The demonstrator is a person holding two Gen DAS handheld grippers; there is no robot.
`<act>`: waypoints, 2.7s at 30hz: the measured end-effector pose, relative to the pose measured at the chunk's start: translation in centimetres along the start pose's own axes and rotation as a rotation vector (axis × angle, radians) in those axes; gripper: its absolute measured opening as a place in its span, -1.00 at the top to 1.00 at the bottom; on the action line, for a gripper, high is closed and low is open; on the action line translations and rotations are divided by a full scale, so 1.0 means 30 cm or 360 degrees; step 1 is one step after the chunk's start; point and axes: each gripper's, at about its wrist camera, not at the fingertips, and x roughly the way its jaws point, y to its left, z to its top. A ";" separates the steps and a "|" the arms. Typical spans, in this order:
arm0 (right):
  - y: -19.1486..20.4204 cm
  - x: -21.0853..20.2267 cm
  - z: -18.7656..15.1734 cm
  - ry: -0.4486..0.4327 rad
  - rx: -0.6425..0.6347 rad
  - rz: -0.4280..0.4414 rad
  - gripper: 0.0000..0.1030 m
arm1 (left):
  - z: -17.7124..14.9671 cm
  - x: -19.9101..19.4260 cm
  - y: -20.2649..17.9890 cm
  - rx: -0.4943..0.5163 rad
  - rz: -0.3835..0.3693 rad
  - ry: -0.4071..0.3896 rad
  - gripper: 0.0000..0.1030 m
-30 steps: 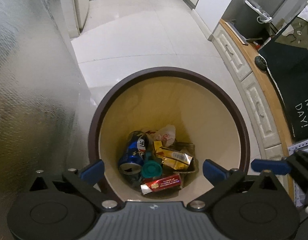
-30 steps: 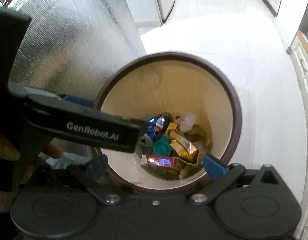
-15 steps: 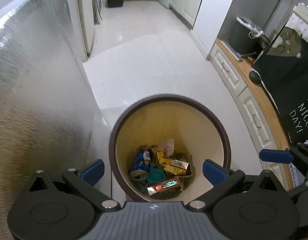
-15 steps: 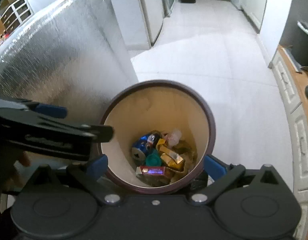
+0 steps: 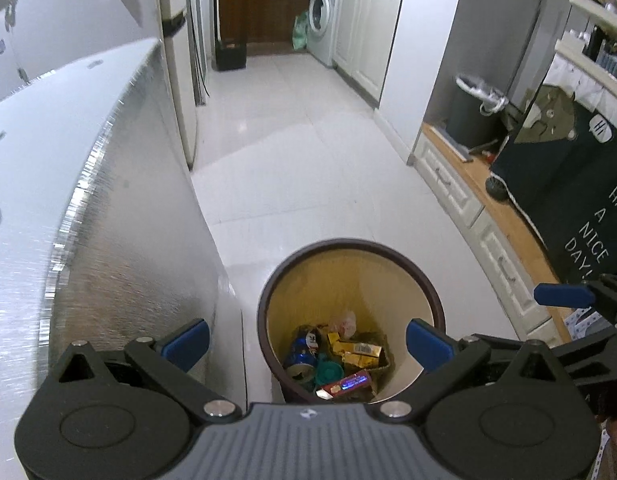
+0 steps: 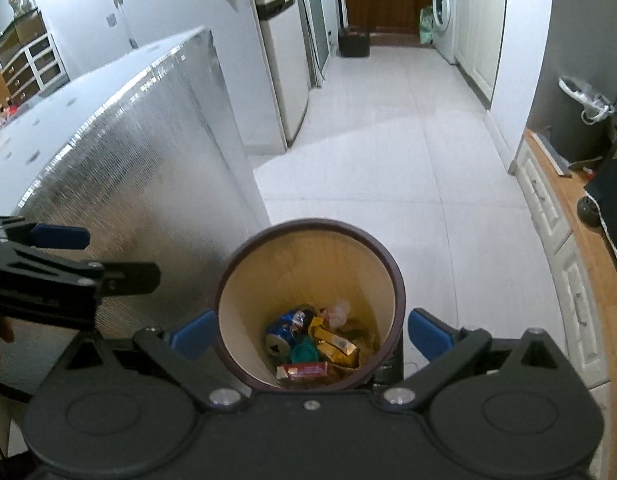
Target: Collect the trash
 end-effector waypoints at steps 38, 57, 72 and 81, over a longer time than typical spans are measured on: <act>0.104 -0.306 -0.194 -0.0444 -0.0008 -0.0233 -1.00 | -0.250 -0.305 0.033 -0.0035 0.0222 -0.0373 -1.00; 0.153 -0.299 -0.220 -0.0409 -0.0056 -0.0304 -1.00 | -0.309 -0.290 0.034 -0.0061 0.0196 -0.0401 -1.00; 0.160 -0.321 -0.235 -0.0441 -0.0058 -0.0313 -1.00 | -0.322 -0.287 0.025 -0.0063 0.0230 -0.0421 -1.00; 0.164 -0.323 -0.237 -0.0442 -0.0058 -0.0311 -1.00 | -0.327 -0.290 0.026 -0.0069 0.0233 -0.0438 -1.00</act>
